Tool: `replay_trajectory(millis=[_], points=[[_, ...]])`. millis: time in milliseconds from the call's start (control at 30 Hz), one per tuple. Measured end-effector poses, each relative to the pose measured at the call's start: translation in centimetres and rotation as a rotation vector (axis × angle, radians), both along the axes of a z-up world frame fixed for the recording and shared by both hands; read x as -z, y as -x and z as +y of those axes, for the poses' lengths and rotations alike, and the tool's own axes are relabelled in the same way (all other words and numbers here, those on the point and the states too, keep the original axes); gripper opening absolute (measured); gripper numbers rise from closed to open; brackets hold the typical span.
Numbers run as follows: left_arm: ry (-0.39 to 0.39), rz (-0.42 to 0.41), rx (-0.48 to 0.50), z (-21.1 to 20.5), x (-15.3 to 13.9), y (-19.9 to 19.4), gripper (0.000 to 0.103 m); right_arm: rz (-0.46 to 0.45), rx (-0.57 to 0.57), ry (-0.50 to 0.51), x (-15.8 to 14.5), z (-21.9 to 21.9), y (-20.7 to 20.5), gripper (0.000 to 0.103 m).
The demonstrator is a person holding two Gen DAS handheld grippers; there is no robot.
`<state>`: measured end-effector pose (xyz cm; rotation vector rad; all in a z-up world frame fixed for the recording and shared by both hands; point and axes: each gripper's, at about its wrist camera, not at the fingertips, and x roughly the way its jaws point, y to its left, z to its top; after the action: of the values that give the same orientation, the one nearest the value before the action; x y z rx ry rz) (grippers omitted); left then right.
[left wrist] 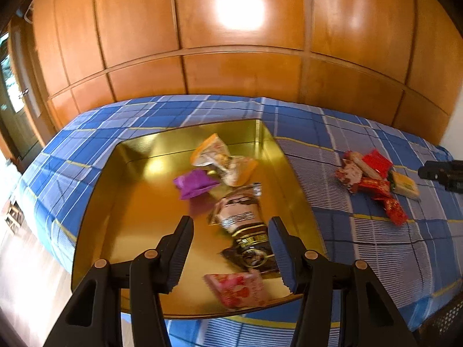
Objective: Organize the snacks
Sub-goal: 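Open the right gripper to drop the pink candy into the tray, then grasp the red gold-print candy with the left gripper while the right gripper moves to the pile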
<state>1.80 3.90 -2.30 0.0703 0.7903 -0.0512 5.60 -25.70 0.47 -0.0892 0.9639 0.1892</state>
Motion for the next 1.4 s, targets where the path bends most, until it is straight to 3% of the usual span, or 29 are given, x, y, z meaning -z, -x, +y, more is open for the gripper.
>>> replay_trajectory(millis=[133, 300, 633, 933, 1000, 1033, 1100, 1333, 1400], points=[[-0.022, 0.003, 0.052, -2.0, -0.3, -0.4, 0.055, 0.022, 0.088, 0.033, 1.1, -4.7, -0.5, 0.041], [-0.04, 0.014, 0.116, -4.8, -0.4, -1.0, 0.055, 0.083, 0.261, -0.024, 3.0, -10.4, -0.8, 0.041], [-0.023, 0.087, 0.293, -10.9, 0.4, -1.7, 0.055, 0.117, 0.376, -0.117, 3.1, -12.4, -1.4, 0.041], [0.096, 0.271, 0.431, -17.8, 3.2, -4.0, 0.055, 0.099, 0.37, -0.172, 2.5, -12.4, -1.4, 0.041], [0.123, 0.301, 0.439, -19.3, 3.8, -4.7, 0.061, 0.101, 0.353, -0.172, 2.5, -12.0, -1.5, 0.041], [0.14, 0.31, 0.437, -19.9, 4.0, -5.1, 0.068, 0.1, 0.348, -0.171, 2.4, -11.9, -1.6, 0.041], [0.16, 0.324, 0.427, -20.9, 4.3, -5.8, 0.073, 0.097, 0.332, -0.172, 2.3, -11.6, -1.7, 0.041], [0.16, 0.371, 0.356, -23.4, 6.5, -8.8, 0.073, 0.097, 0.308, -0.177, 2.3, -10.9, -1.8, 0.042], [0.143, 0.386, 0.339, -23.6, 7.4, -9.3, 0.065, 0.096, 0.295, -0.171, 2.2, -10.6, -2.0, 0.042]])
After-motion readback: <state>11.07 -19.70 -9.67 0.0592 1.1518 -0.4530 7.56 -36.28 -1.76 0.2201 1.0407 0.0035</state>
